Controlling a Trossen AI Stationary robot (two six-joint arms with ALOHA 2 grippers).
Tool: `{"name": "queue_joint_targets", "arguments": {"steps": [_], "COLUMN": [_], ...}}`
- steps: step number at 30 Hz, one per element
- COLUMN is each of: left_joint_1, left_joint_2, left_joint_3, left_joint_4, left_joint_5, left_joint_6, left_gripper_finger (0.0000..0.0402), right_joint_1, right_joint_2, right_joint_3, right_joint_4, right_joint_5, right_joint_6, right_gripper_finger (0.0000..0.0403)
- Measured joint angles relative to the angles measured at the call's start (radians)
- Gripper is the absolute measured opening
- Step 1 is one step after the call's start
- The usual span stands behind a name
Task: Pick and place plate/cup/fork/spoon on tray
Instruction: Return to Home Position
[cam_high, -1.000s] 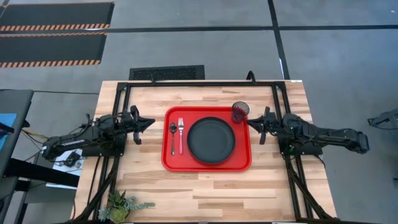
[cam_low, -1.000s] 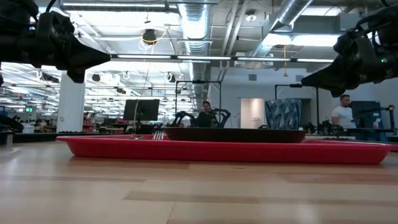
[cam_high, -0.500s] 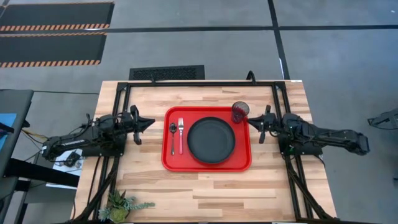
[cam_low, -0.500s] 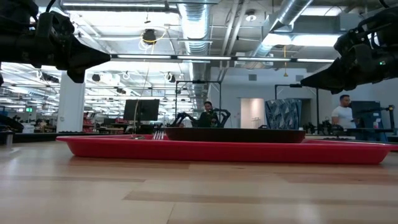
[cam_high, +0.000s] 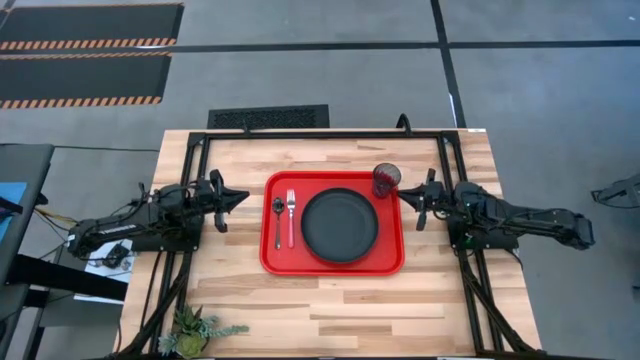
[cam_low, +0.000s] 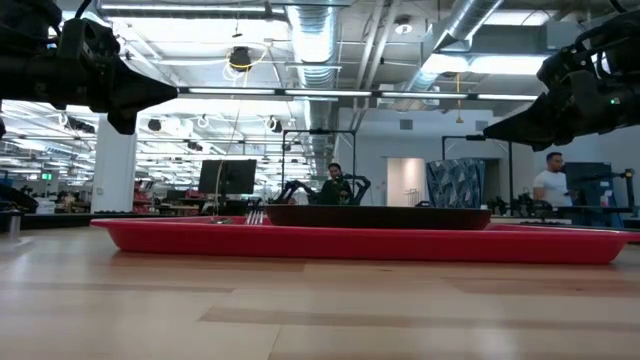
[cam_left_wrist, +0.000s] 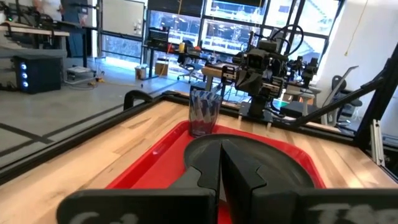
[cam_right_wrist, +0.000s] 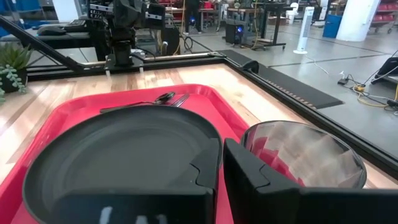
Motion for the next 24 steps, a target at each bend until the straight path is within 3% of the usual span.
{"name": "queue_joint_targets", "arguments": {"steps": [24], "left_joint_1": [0.000], "left_joint_2": [0.000], "left_joint_3": [0.000], "left_joint_4": [0.000], "left_joint_5": [0.000], "left_joint_6": [-0.008], "left_gripper_finger": [0.0000], "right_joint_1": [0.000], "right_joint_2": [0.000], "right_joint_3": [0.000], "right_joint_4": [0.002], "right_joint_5": [0.000], "right_joint_6": [0.001], "right_gripper_finger": [0.0046]}}
